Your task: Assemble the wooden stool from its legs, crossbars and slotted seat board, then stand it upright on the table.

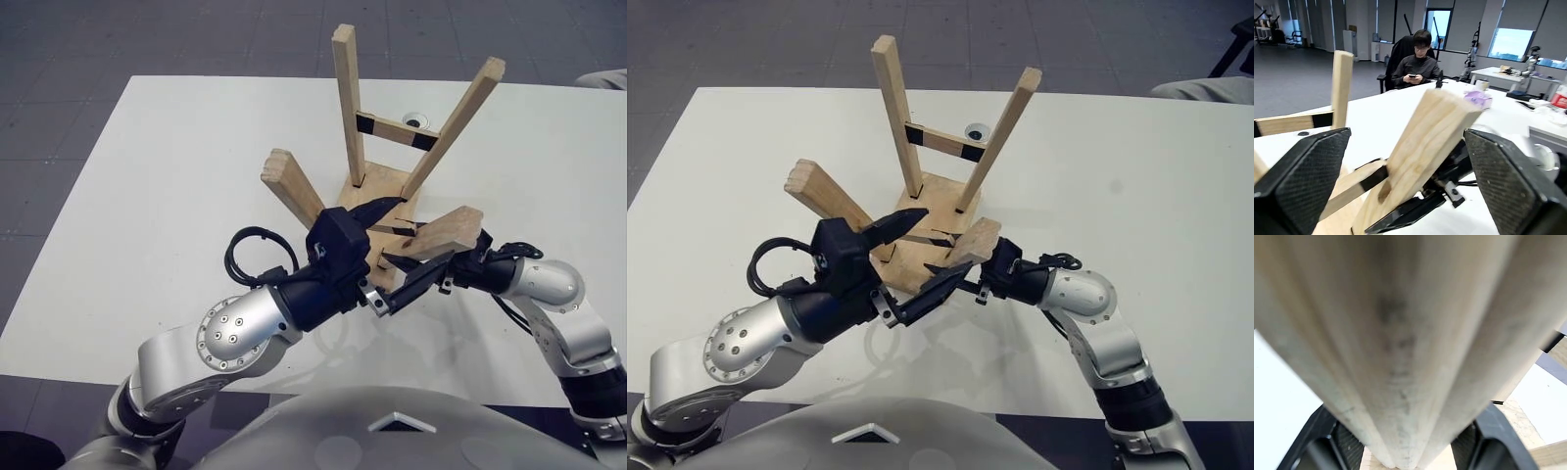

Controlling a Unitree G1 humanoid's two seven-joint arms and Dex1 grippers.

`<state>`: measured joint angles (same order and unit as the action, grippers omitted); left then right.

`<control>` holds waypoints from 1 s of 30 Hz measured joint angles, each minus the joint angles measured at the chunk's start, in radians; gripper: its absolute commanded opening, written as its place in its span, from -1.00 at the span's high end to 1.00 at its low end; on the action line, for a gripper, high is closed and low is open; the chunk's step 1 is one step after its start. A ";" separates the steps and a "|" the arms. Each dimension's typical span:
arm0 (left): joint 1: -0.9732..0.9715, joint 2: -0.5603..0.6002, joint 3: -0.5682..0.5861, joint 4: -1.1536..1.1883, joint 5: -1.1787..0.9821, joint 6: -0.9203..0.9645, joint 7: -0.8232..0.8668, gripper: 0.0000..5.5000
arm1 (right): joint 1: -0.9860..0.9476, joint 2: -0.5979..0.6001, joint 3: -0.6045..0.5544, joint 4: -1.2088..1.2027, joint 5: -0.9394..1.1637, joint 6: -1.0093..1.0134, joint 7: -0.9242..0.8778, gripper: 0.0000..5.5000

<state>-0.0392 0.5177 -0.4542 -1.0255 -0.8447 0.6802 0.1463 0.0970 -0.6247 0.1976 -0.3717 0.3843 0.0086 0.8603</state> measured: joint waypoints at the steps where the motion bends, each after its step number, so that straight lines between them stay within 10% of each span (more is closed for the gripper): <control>1: 0.007 -0.003 -0.010 0.001 0.012 0.007 -0.001 -0.55 | 0.002 -0.001 -0.003 0.000 0.002 0.000 0.003 0.27; 30: 0.079 -0.175 0.135 0.024 0.194 0.017 -0.051 -0.78 | 0.038 0.008 -0.084 0.019 0.069 0.038 0.086 0.27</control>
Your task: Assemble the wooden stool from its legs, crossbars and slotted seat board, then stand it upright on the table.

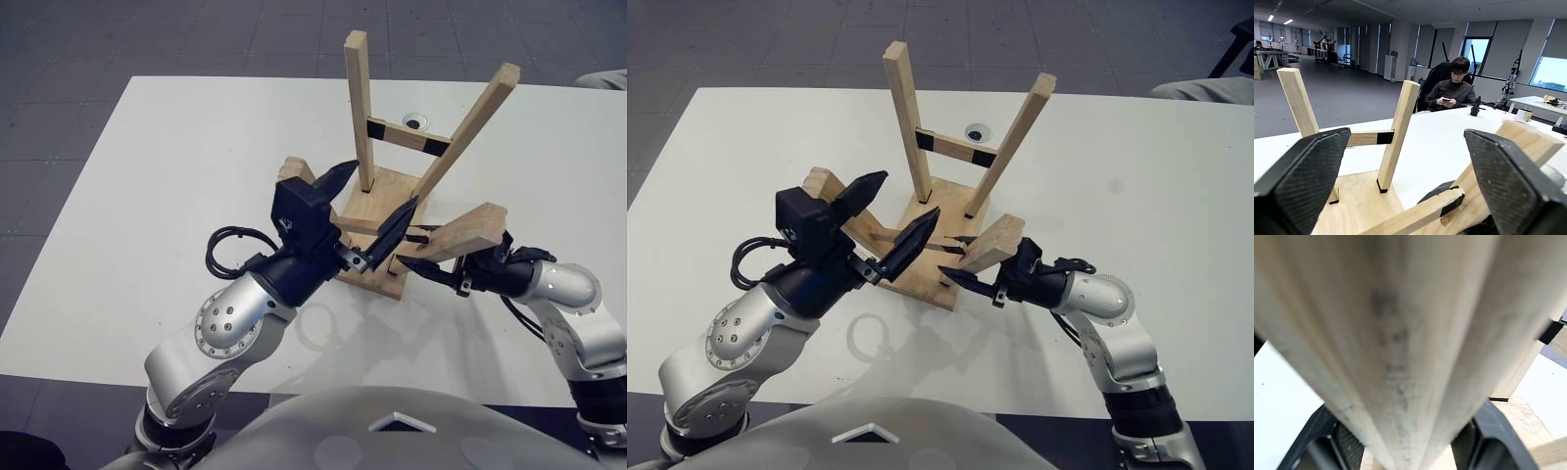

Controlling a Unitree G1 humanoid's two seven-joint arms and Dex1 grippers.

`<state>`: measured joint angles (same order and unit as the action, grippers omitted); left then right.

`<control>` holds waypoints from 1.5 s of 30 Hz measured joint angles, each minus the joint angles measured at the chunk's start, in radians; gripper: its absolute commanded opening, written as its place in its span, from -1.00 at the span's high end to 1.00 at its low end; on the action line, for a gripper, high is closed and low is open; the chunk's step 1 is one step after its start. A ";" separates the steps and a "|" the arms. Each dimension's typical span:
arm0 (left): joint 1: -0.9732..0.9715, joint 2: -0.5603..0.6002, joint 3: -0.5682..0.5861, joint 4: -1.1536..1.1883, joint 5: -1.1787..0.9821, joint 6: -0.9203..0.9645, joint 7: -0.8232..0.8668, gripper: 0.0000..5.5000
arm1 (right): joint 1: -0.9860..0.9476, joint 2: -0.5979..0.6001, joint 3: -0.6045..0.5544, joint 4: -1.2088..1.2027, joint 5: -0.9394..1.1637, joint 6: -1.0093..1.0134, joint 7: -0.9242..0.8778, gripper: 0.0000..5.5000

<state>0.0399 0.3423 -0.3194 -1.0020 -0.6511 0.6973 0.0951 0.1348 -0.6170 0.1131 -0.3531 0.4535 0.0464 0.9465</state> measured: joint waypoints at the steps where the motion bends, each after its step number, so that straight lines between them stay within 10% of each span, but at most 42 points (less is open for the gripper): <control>1: -0.003 0.000 -0.005 0.003 0.023 0.008 0.002 -0.83 | -0.001 0.003 0.002 0.000 -0.002 0.000 -0.002 0.27; 10: -0.010 -0.049 -0.027 0.001 0.106 0.058 0.006 -0.99 | -0.004 0.016 0.007 -0.001 -0.017 -0.001 -0.009 0.27; 38: -0.003 -0.124 -0.145 0.004 0.253 0.185 0.020 0.70 | 0.002 0.003 0.004 -0.004 -0.004 -0.009 0.023 0.27; 45: -0.003 -0.121 -0.186 0.011 0.304 0.200 0.011 0.70 | 0.002 0.003 0.005 -0.005 -0.006 -0.008 0.021 0.27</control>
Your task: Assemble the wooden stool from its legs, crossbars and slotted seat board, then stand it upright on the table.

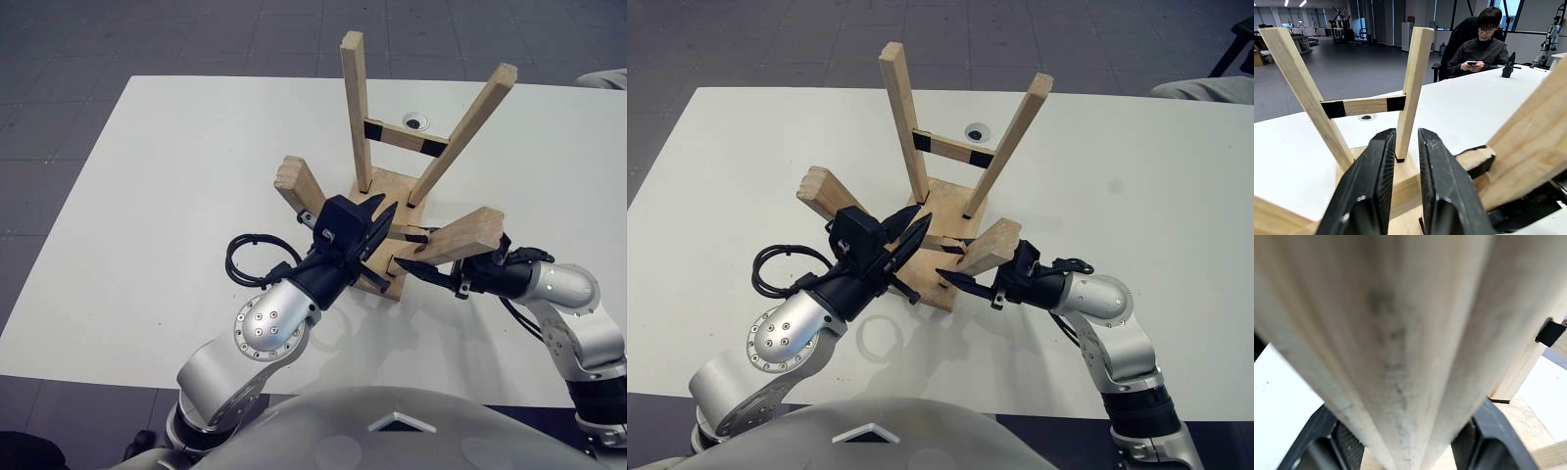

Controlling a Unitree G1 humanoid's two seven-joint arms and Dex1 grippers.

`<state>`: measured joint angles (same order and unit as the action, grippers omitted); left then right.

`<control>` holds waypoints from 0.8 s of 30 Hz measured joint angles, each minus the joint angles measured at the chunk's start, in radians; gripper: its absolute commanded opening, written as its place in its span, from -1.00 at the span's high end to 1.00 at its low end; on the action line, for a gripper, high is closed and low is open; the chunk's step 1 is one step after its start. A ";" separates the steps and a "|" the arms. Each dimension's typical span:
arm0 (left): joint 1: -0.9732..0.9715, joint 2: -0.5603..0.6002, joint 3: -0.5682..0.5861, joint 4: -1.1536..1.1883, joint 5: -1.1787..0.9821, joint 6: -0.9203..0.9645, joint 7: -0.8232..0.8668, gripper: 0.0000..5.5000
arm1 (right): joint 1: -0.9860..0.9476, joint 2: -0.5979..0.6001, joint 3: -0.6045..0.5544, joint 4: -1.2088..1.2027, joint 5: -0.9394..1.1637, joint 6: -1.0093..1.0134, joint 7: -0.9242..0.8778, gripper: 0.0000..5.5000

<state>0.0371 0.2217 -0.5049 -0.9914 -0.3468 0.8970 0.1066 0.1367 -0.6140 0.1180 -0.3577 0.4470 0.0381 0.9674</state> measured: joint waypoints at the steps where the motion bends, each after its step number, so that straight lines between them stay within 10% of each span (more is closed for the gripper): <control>1: 0.002 0.003 -0.004 0.006 0.001 0.002 -0.008 0.70 | 0.000 0.000 0.000 0.000 0.000 0.000 0.000 0.27; 24: 0.110 0.010 0.063 0.031 -0.115 0.032 -0.128 0.70 | -0.007 0.014 0.016 0.008 -0.012 0.022 -0.021 0.27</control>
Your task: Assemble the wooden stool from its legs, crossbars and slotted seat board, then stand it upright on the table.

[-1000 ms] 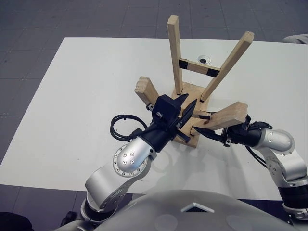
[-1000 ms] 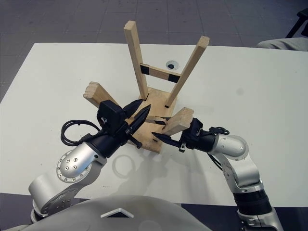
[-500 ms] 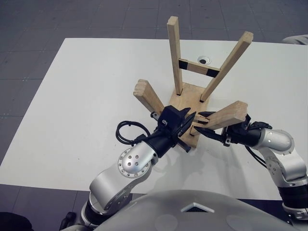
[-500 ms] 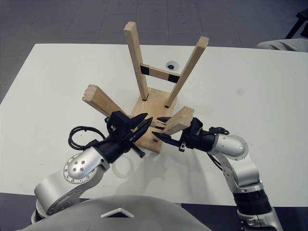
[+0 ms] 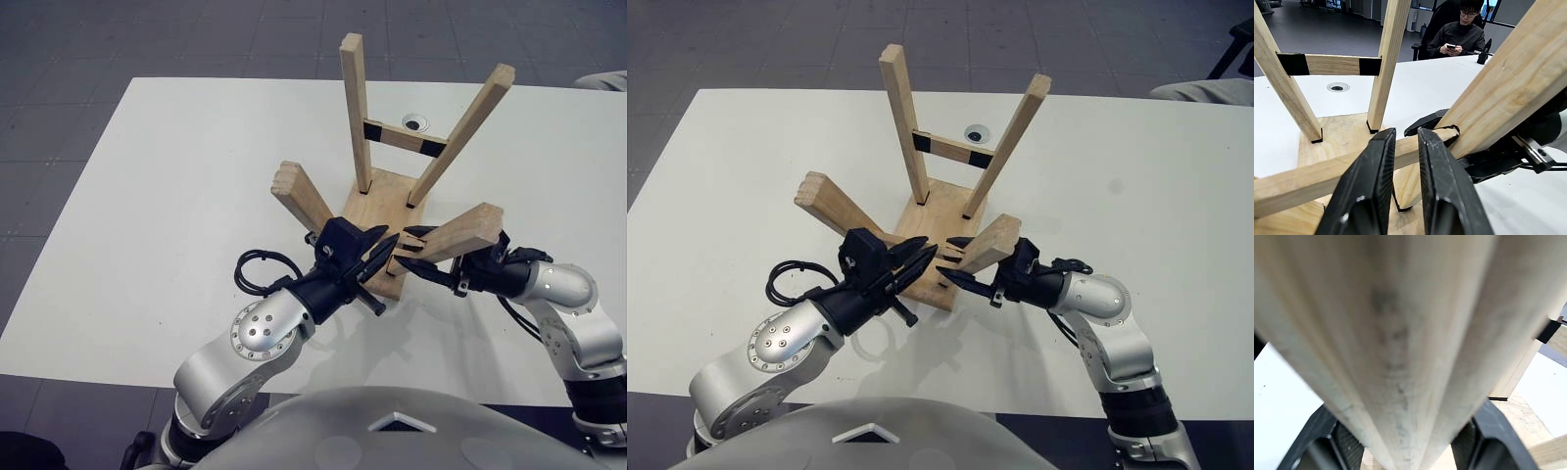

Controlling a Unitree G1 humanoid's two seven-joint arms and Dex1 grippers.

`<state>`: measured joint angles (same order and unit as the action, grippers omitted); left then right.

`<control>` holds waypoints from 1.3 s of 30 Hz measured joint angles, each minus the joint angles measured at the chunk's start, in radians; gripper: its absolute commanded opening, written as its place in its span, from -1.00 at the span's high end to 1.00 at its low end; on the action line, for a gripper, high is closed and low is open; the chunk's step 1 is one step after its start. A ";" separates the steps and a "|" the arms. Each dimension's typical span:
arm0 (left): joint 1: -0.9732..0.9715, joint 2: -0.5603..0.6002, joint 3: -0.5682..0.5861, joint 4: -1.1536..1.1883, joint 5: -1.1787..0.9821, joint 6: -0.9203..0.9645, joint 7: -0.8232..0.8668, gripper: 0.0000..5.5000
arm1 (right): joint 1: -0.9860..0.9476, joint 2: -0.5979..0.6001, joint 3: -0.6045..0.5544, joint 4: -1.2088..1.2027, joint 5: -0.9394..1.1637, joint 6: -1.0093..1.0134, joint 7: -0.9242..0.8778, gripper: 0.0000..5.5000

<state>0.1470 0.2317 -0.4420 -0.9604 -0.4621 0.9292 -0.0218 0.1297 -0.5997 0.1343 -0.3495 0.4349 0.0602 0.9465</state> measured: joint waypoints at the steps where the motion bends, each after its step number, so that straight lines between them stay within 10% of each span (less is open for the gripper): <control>1: 0.002 0.000 -0.006 -0.002 -0.006 0.000 -0.004 0.70 | -0.003 0.000 0.009 0.000 -0.003 0.001 -0.004 0.27; 17: 0.036 -0.023 0.053 -0.016 -0.080 0.004 -0.024 0.70 | -0.103 -0.074 0.079 -0.004 0.009 0.090 -0.021 0.27; 28: -0.073 0.360 0.455 -0.076 -0.649 -0.117 -0.422 0.70 | -0.173 -0.117 0.102 0.060 0.052 0.097 0.037 0.27; 39: 0.280 0.712 0.685 0.121 -0.174 -0.430 -0.939 0.70 | -0.198 -0.163 0.093 0.095 0.083 0.096 0.093 0.27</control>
<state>0.4267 0.9441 0.2428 -0.8394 -0.6357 0.4992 -0.9612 -0.0687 -0.7631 0.2278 -0.2543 0.5182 0.1567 1.0390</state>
